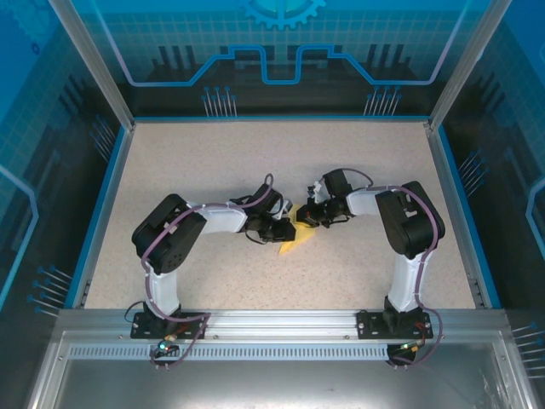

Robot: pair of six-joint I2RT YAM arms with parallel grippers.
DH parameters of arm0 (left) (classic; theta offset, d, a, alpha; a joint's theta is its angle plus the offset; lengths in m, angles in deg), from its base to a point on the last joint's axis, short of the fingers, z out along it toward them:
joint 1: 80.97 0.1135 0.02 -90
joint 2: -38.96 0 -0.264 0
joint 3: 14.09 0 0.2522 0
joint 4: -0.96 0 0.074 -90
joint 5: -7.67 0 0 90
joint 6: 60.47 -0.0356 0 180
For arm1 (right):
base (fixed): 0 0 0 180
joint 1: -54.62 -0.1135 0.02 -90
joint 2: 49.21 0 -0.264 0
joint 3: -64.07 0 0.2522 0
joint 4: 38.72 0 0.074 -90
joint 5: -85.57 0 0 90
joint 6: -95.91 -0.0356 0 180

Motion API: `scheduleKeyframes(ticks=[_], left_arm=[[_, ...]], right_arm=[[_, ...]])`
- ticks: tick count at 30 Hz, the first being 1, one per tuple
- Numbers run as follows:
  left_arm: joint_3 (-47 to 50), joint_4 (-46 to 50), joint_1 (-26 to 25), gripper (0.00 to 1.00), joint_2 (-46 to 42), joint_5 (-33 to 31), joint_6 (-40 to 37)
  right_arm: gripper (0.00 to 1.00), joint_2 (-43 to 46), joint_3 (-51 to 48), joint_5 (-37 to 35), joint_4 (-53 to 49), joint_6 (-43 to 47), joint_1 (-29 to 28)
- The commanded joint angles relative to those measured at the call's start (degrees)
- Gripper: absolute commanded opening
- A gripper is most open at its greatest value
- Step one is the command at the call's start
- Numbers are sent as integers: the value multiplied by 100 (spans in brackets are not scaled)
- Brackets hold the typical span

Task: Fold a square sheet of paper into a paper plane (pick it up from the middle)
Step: Fourth fold the wing at the center of the table.

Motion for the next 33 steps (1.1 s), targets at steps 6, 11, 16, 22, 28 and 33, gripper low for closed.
scheduleKeyframes(ticks=[6, 11, 16, 22, 28, 33], left_arm=[[407, 1094, -36, 14, -100, 237, -418], [283, 723, -55, 16, -305, 352, -180], [-115, 548, -152, 16, -366, 170, 12], [-559, 994, -153, 16, -71, -492, -41], [-768, 1166, -190, 16, 216, -142, -153], [-627, 1253, -195, 16, 121, -118, -207]], right_arm=[[0, -549, -307, -980, -862, 61, 69], [0, -557, -319, -969, -840, 70, 69], [0, -608, -359, -976, -792, 37, 70], [0, -601, -388, -914, -741, 10, 60], [0, -588, -363, -942, -781, 9, 43], [0, -575, -363, -968, -797, 0, 43]])
